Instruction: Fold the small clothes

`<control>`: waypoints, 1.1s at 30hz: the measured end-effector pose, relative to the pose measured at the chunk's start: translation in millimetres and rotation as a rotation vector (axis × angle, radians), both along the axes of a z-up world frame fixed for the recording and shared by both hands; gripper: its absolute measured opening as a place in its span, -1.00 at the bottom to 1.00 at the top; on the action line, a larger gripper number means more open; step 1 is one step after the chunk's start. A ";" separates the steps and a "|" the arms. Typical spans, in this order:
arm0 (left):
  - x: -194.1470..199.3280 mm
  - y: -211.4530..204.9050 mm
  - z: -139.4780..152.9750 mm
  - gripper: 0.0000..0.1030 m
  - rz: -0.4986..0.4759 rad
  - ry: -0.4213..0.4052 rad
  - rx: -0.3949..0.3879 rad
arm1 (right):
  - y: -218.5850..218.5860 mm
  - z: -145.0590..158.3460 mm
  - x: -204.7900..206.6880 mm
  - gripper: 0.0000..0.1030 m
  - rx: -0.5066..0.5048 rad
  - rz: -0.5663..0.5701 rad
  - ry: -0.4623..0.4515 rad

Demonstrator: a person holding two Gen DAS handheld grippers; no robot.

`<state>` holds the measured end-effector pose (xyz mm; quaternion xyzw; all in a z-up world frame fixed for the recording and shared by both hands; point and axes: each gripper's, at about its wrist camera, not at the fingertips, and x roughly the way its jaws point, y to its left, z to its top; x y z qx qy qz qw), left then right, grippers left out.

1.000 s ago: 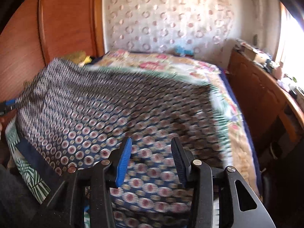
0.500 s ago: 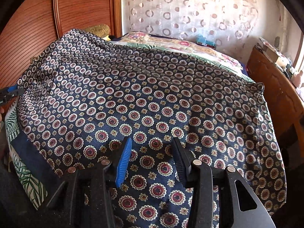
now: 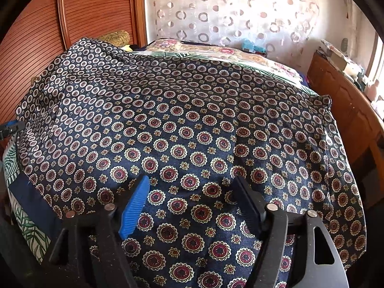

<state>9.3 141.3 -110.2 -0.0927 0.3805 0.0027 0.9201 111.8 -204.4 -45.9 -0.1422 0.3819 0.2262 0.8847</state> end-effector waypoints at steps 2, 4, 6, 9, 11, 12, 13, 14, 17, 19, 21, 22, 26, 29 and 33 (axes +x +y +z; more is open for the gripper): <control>3.3 -1.0 -1.6 0.05 0.006 0.011 0.008 | 0.9 -0.3 0.0 0.47 -0.004 -0.001 -0.003; 5.4 0.1 -1.0 0.05 0.011 0.015 -0.001 | 0.4 0.3 -1.4 0.48 -0.002 -0.002 -0.002; 6.7 0.8 -1.0 0.05 0.015 0.016 -0.008 | -0.8 0.1 -1.9 0.48 0.001 -0.001 -0.001; 7.9 1.5 -1.0 0.05 0.016 0.015 -0.014 | -1.1 0.4 -1.9 0.49 0.001 -0.001 -0.001; 9.1 2.4 -0.9 0.05 0.015 0.015 -0.022 | -1.0 0.1 -2.2 0.50 0.001 -0.002 -0.001; 10.1 2.4 -0.7 0.05 0.013 0.016 -0.025 | -1.4 0.2 -2.1 0.50 0.001 -0.001 0.000; 11.1 2.4 -0.4 0.04 0.011 0.016 -0.025 | -1.5 0.2 -2.1 0.50 0.002 -0.001 0.000; 12.1 2.3 -0.3 -0.04 0.006 0.017 -0.024 | -1.4 -0.1 -2.3 0.50 0.002 -0.001 0.000; 13.0 -0.8 -1.0 -0.59 -0.002 0.018 -0.016 | -1.9 -0.1 -2.7 0.51 0.003 -0.001 0.000; 12.8 -3.8 -1.8 -0.80 -0.016 0.013 -0.040 | -2.5 -0.1 -2.4 0.52 0.003 -0.001 0.000; 12.1 -7.7 0.9 -0.88 -0.020 0.000 -0.030 | -3.1 0.2 -2.1 0.52 0.004 0.000 0.001; 11.3 -9.6 4.2 -0.89 -0.022 -0.014 -0.029 | -3.5 0.1 -2.0 0.52 0.004 0.000 0.001; 9.7 -18.9 24.1 -0.89 -0.052 -0.078 -0.032 | -3.6 -0.1 -2.7 0.53 0.005 0.000 0.001; 18.8 -31.8 44.1 -0.89 -0.096 -0.124 -0.028 | -3.9 -0.2 -2.7 0.53 0.006 0.000 0.002; 36.2 -55.3 64.1 -0.90 -0.164 -0.170 -0.001 | -4.5 -0.3 -3.0 0.53 0.006 0.001 0.003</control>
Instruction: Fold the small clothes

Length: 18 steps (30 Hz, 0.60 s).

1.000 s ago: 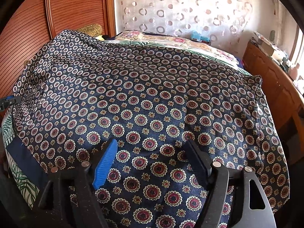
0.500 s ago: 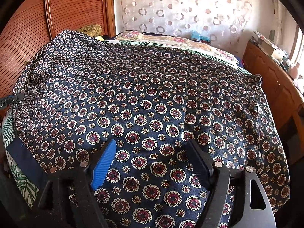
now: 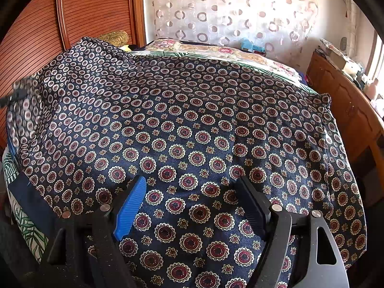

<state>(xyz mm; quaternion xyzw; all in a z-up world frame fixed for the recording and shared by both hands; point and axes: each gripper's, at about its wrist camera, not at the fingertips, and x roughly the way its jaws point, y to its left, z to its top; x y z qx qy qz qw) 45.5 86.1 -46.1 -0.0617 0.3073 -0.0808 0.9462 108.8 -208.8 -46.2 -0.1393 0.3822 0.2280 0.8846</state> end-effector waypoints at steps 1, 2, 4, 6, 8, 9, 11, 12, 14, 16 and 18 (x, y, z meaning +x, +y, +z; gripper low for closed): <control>4.0 -5.6 4.4 -0.90 -0.017 -0.012 0.000 | 0.0 0.0 -0.1 0.53 0.000 0.000 0.000; 6.4 -10.4 8.1 -0.90 -0.028 -0.023 0.000 | 0.0 0.0 -0.1 0.53 0.000 0.000 0.000; 14.1 -23.5 17.3 -0.90 -0.060 -0.046 0.000 | -0.5 0.2 0.5 0.54 0.000 0.001 0.000; 21.4 -34.6 26.1 -0.90 -0.089 -0.065 0.002 | -0.7 0.1 0.4 0.54 0.000 0.001 0.000; 26.9 -46.0 33.8 -0.90 -0.119 -0.080 -0.002 | -0.7 -0.4 -1.0 0.54 -0.001 0.000 -0.002; 28.1 -49.4 36.4 -0.90 -0.128 -0.085 -0.002 | -0.8 -0.4 -1.4 0.54 0.000 -0.002 -0.003; 33.3 -60.5 42.6 -0.90 -0.159 -0.091 0.002 | -2.3 0.1 -3.7 0.54 0.005 -0.012 -0.007; 35.2 -68.3 45.5 -0.90 -0.179 -0.091 0.018 | -3.0 1.3 -5.9 0.54 0.008 -0.009 -0.015; 38.0 -81.4 49.2 -0.90 -0.212 -0.089 0.050 | -7.2 5.5 -9.4 0.54 0.011 -0.029 -0.043; 38.3 -90.4 52.8 -0.90 -0.237 -0.092 0.072 | -12.4 10.2 -15.1 0.54 0.000 -0.067 -0.078; 39.3 -96.7 56.0 -0.90 -0.262 -0.094 0.076 | -23.9 17.9 -20.9 0.54 0.036 -0.080 -0.098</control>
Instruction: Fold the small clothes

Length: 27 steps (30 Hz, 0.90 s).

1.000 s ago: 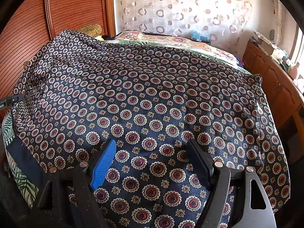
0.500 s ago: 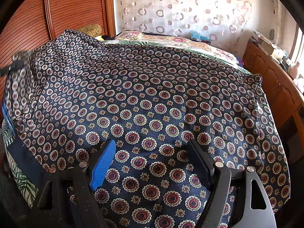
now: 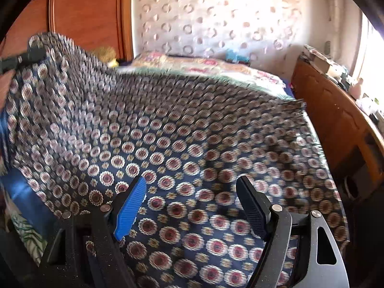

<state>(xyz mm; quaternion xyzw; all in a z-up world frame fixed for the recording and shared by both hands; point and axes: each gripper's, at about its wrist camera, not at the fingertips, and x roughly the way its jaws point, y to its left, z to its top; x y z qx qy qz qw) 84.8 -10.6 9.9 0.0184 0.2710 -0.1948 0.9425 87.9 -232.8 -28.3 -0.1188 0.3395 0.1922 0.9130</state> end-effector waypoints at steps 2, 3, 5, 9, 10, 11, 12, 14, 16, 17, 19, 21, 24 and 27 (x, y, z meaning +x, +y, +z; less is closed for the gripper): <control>2.6 -8.2 4.8 -0.90 -0.025 0.002 -0.004 | -13.9 9.8 -4.4 0.54 0.036 -0.012 -0.017; 2.6 -12.8 5.8 -0.90 -0.035 0.002 -0.006 | -19.9 14.2 -6.1 0.54 0.044 -0.023 -0.027; 4.5 -21.4 9.3 -0.90 -0.057 0.001 -0.006 | -31.2 22.1 -9.6 0.54 0.059 -0.041 -0.043; 7.0 -33.8 3.6 -0.87 -0.083 0.024 0.018 | -48.5 30.9 -19.1 0.54 0.091 -0.061 -0.059; 7.2 -34.2 1.3 -0.82 -0.085 0.033 0.020 | -49.9 30.6 -21.2 0.54 0.095 -0.062 -0.060; 7.1 -32.4 -1.9 -0.69 -0.091 0.045 0.017 | -50.7 29.9 -23.3 0.54 0.098 -0.060 -0.058; 6.8 -32.9 -3.5 -0.51 -0.091 0.047 0.013 | -51.4 29.0 -23.8 0.54 0.099 -0.057 -0.056; 3.8 -26.9 -5.7 -0.23 -0.081 0.044 0.002 | -51.3 27.4 -24.2 0.54 0.102 -0.048 -0.049; 0.4 -22.8 -6.5 -0.17 -0.071 0.042 0.000 | -49.9 27.7 -19.3 0.54 0.112 -0.037 -0.043; -0.9 -18.5 -6.7 -0.07 -0.060 0.043 0.001 | -46.8 27.9 -18.4 0.54 0.120 -0.029 -0.038; -2.7 -13.5 -7.6 0.21 -0.043 0.037 0.004 | -42.4 28.0 -14.5 0.54 0.135 -0.010 -0.030; -4.5 -6.8 -9.3 0.56 -0.023 0.029 -0.004 | -35.6 28.7 -11.8 0.54 0.142 0.013 -0.026; -8.1 3.9 -14.1 0.56 0.021 0.028 -0.002 | -23.1 30.5 -5.2 0.54 0.144 0.050 -0.019; -12.0 15.7 -21.7 0.56 0.067 0.033 0.012 | -7.2 30.7 6.7 0.54 0.146 0.097 0.001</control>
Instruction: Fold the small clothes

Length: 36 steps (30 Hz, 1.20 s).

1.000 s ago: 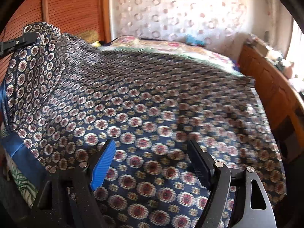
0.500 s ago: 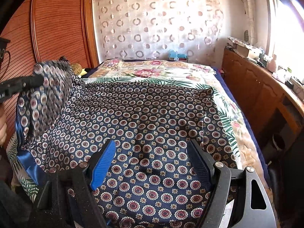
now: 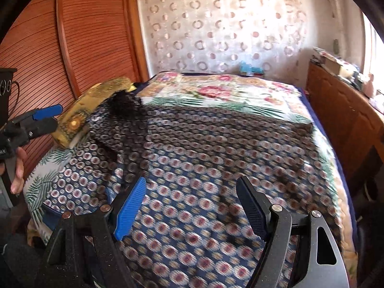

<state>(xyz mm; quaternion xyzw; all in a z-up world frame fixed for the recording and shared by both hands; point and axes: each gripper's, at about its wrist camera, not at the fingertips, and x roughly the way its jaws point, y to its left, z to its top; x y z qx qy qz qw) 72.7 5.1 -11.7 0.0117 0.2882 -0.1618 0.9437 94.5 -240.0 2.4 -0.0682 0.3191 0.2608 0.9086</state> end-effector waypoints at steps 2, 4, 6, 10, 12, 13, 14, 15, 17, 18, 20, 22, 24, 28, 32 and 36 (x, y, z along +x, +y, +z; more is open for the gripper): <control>-0.1 7.3 -5.4 0.56 0.025 0.012 -0.004 | 13.6 -1.0 6.1 0.53 0.003 0.046 0.018; -0.3 17.8 -10.6 0.56 0.053 0.023 -0.010 | 22.0 -5.4 18.3 0.49 -0.002 0.097 0.039; -0.8 27.1 -15.8 0.56 0.079 0.036 -0.016 | 36.3 -10.6 27.5 0.48 -0.010 0.152 0.064; -2.3 38.1 -23.6 0.56 0.109 0.053 -0.030 | 62.9 -25.0 49.5 0.48 -0.054 0.216 0.120; -3.8 43.2 -28.1 0.56 0.121 0.060 -0.035 | 75.0 -31.4 60.0 0.48 -0.080 0.234 0.134; -4.2 44.4 -29.5 0.56 0.124 0.064 -0.037 | 77.9 -32.8 62.8 0.48 -0.093 0.242 0.139; -4.9 45.4 -31.1 0.56 0.126 0.066 -0.037 | 82.5 -35.3 67.8 0.48 -0.107 0.245 0.144; -5.5 46.0 -32.3 0.56 0.129 0.068 -0.036 | 86.3 -38.3 73.1 0.44 -0.119 0.245 0.150; -6.6 47.7 -34.0 0.56 0.132 0.069 -0.035 | 93.2 -44.8 81.7 0.31 -0.134 0.247 0.166; -7.0 49.7 -35.0 0.56 0.131 0.071 -0.037 | 94.7 -46.7 85.1 0.21 -0.137 0.249 0.174; -7.0 51.2 -36.8 0.56 0.134 0.073 -0.040 | 102.4 -51.6 91.9 -0.02 -0.136 0.256 0.185; -7.4 53.5 -37.9 0.56 0.136 0.076 -0.046 | 105.1 -53.4 94.7 -0.61 -0.129 0.275 0.183; -6.7 53.5 -38.2 0.56 0.137 0.080 -0.049 | 106.2 -53.8 93.5 -0.88 -0.106 0.311 0.178; -6.2 51.0 -38.5 0.56 0.128 0.083 -0.050 | 99.4 -44.9 79.9 -0.93 -0.076 0.312 0.113; -4.3 43.7 -38.2 0.56 0.107 0.085 -0.049 | 72.3 -33.1 70.0 -0.93 -0.031 0.271 0.069; -3.2 35.9 -37.3 0.56 0.087 0.084 -0.049 | 40.8 -32.0 58.8 -0.93 -0.046 0.212 0.041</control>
